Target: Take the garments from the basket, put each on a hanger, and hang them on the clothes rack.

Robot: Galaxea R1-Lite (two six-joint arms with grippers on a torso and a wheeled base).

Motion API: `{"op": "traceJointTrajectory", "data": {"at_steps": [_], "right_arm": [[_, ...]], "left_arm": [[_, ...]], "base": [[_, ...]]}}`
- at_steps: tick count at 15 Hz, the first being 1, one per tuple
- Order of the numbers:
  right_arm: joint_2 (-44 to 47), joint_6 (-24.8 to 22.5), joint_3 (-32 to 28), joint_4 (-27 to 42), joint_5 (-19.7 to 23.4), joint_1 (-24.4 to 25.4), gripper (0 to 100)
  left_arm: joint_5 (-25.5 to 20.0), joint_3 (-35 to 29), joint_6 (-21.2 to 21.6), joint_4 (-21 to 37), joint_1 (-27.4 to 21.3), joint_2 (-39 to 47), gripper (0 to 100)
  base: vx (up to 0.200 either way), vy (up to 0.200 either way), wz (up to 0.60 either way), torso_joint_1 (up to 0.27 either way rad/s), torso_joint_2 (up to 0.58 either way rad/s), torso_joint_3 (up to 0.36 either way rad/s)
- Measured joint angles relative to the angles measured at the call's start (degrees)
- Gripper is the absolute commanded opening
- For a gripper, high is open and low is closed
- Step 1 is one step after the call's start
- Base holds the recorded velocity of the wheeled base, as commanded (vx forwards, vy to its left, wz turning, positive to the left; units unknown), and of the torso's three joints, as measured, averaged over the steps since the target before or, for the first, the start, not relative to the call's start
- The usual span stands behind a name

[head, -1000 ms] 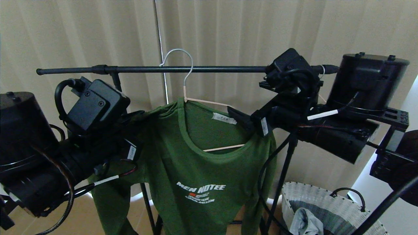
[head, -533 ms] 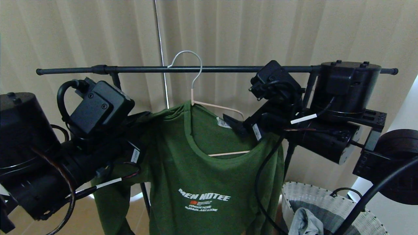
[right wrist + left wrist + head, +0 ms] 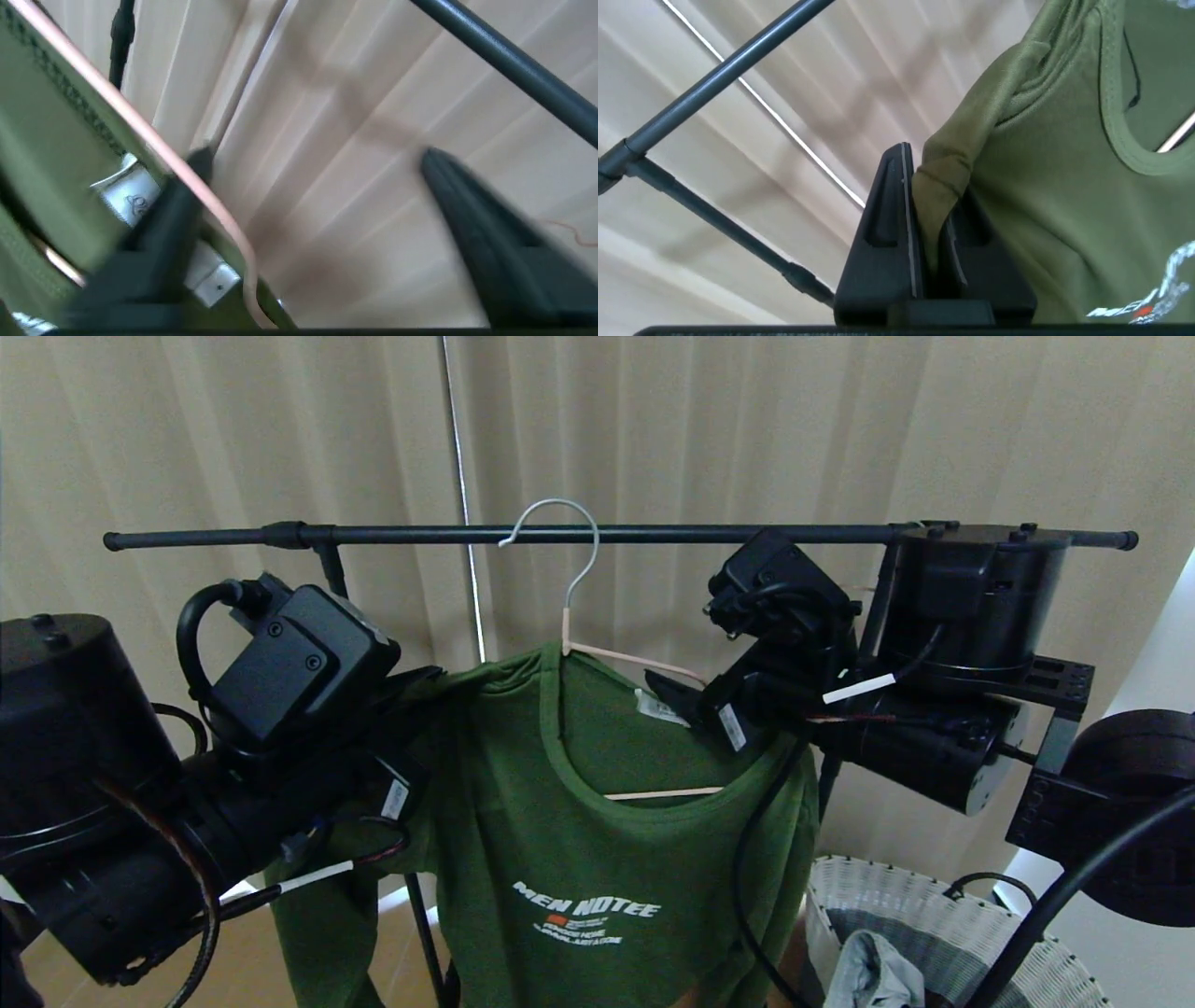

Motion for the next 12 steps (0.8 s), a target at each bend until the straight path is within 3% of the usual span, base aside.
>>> {"op": "traceJointTrajectory", "data": {"at_steps": [7,10,11,12], "right_arm": [[0.11,0.07,0.13,-0.02,-0.02,0.15,0],[-0.09,0.07,0.32,-0.11,-0.07,0.15,0],[-0.12,0.1,0.35,-0.17,-0.32,0.06,0],[-0.22,0.1,0.38,-0.24,-0.44,-0.06,0]], "left_arm": [[-0.09,0.57,-0.02,-0.35,-0.71,0.0,0],[-0.09,2.16,-0.04,-3.17,-0.74,0.0,0],[0.11,2.56,-0.13,-3.28,-0.71,0.0,100],[0.24,2.68,-0.17,-3.36,-0.61,-0.02,100]], "base": [[0.0,0.0,0.0,0.0,0.0,0.0],[0.0,0.0,0.0,0.0,0.0,0.0],[0.0,0.0,0.0,0.0,0.0,0.0],[0.0,0.0,0.0,0.0,0.0,0.0]]}}
